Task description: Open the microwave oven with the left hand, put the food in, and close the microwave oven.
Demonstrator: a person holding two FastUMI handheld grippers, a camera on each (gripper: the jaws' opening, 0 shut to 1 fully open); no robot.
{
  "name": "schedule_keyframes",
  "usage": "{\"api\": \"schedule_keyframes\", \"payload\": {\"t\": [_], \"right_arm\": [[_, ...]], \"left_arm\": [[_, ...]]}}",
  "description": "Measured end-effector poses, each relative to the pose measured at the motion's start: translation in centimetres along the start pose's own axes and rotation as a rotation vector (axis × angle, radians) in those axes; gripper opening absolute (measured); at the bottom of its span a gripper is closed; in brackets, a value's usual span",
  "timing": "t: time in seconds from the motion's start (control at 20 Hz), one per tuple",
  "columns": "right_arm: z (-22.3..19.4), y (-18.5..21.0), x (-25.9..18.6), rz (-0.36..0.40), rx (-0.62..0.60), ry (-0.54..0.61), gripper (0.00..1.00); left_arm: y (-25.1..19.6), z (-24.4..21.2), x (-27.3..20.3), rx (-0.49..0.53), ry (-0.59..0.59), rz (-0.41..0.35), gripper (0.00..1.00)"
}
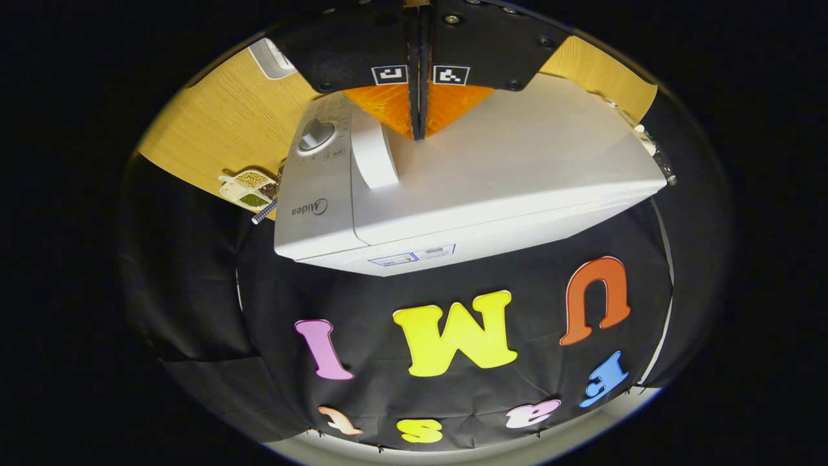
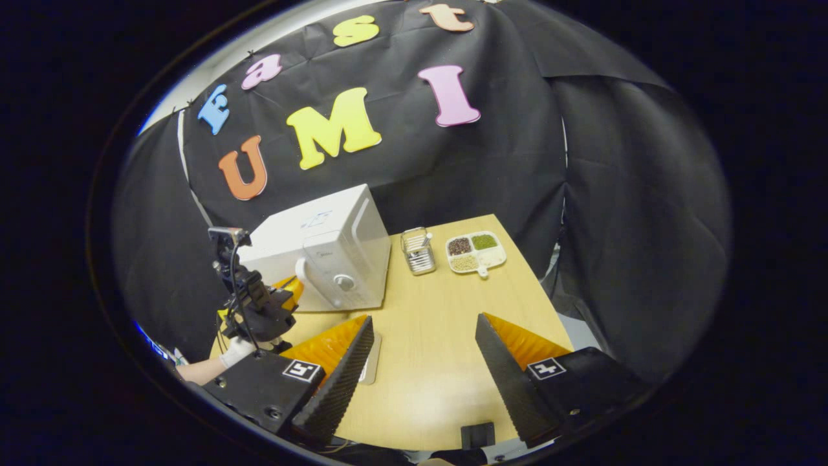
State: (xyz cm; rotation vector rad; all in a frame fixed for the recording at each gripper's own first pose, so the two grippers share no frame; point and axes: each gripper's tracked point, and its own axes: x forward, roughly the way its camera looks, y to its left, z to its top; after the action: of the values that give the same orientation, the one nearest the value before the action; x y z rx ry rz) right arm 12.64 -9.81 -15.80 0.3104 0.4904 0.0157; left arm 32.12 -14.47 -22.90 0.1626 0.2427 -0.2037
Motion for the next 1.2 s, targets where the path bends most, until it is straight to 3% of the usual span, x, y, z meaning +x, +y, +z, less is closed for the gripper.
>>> {"api": "schedule_keyframes", "payload": {"t": [0.35, 0.4, 0.45, 0.7, 0.85, 0.9, 1.2], "right_arm": [[-0.2, -0.1, -0.1, 0.014, -0.018, 0.008, 1.00], [-0.2, -0.2, -0.2, 0.016, -0.018, 0.007, 0.90], [-0.3, -0.1, -0.3, 0.019, -0.019, 0.006, 1.00], [-1.1, -0.1, -0.6, 0.033, -0.010, 0.019, 1.00], [-1.6, 0.3, -1.5, 0.033, -0.017, 0.009, 1.00], [-1.8, 0.8, -2.1, 0.034, -0.014, 0.000, 1.00], [-2.7, 6.4, -6.2, 0.019, -0.070, -0.092, 1.00]], "left_arm": [[0.7, 1.1, -1.3, 0.028, -0.027, 0.014, 0.00], [0.9, 1.5, -1.9, 0.042, -0.034, 0.031, 0.00], [1.2, 1.8, -2.5, 0.057, -0.035, 0.042, 0.00], [0.8, 3.3, -7.8, 0.095, -0.097, 0.030, 0.00], [0.1, 2.8, -11.5, 0.087, -0.087, 0.018, 0.89], [-0.1, 3.3, -12.7, 0.090, -0.103, 0.012, 0.95], [1.8, 7.0, -23.2, 0.090, -0.186, -0.015, 0.95]]}}
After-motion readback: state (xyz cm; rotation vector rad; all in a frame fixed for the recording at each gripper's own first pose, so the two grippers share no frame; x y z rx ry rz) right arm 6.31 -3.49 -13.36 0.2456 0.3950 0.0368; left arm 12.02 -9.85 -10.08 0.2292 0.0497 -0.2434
